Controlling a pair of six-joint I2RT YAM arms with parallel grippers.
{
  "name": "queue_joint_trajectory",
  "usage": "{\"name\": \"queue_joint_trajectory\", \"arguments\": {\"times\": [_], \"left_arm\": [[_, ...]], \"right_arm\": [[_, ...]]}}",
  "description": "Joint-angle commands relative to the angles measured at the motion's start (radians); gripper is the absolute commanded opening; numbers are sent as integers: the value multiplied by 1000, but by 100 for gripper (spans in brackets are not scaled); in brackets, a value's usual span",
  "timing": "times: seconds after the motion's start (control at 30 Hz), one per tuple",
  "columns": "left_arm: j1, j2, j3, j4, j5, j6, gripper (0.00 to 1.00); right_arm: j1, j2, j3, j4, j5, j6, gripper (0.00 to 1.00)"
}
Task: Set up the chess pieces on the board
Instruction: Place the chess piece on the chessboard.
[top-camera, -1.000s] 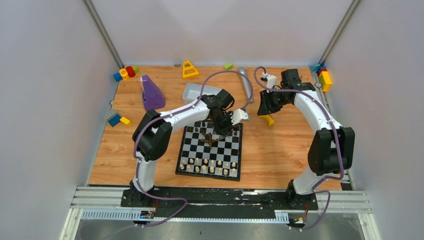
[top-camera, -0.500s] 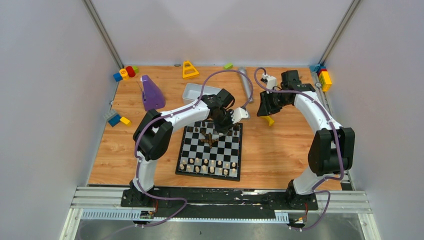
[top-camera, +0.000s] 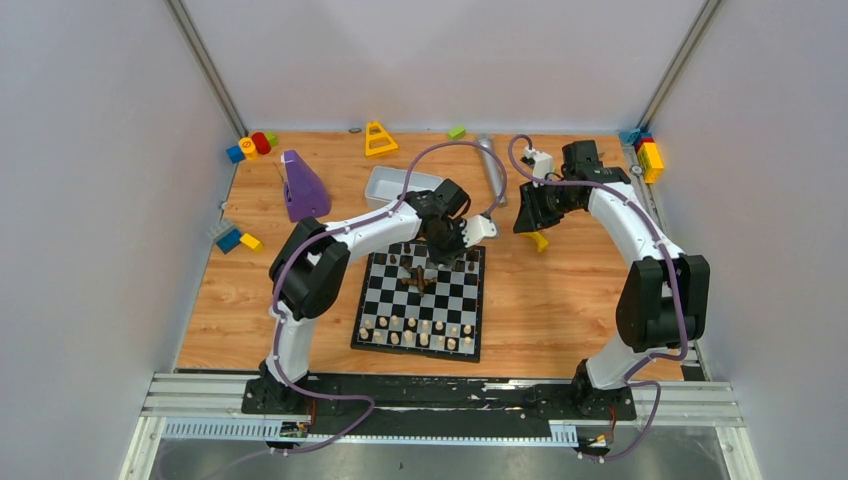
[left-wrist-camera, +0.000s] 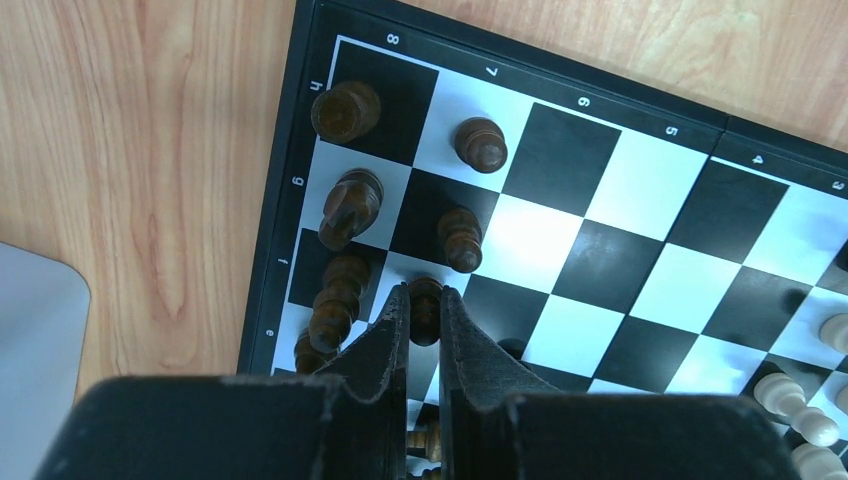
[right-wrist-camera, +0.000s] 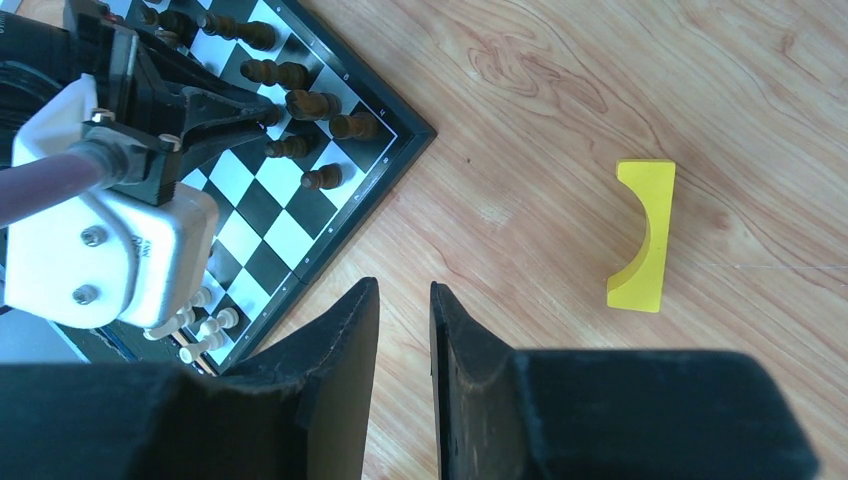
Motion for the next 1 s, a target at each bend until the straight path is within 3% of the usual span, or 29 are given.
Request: {"name": "queue_joint_trajectory", "arguments": {"times": [0.0,0.27,0.6,0.97], "left_arm": [[-3,17,-4,21,-12,-5,12],[-3,18,-9,6,-6,6,17],[2,-30,-21,5,-9,-2,35],[59,-196,-61,-16,69,-6,50]], "right_arm": [[-6,-27,-1,36,-31,-14,26],[-5,-21,1,36,-36,-13,26],[-5,-13,6,33,-36,-6,26],[16,-2,59,8,-75,-40,27]]}}
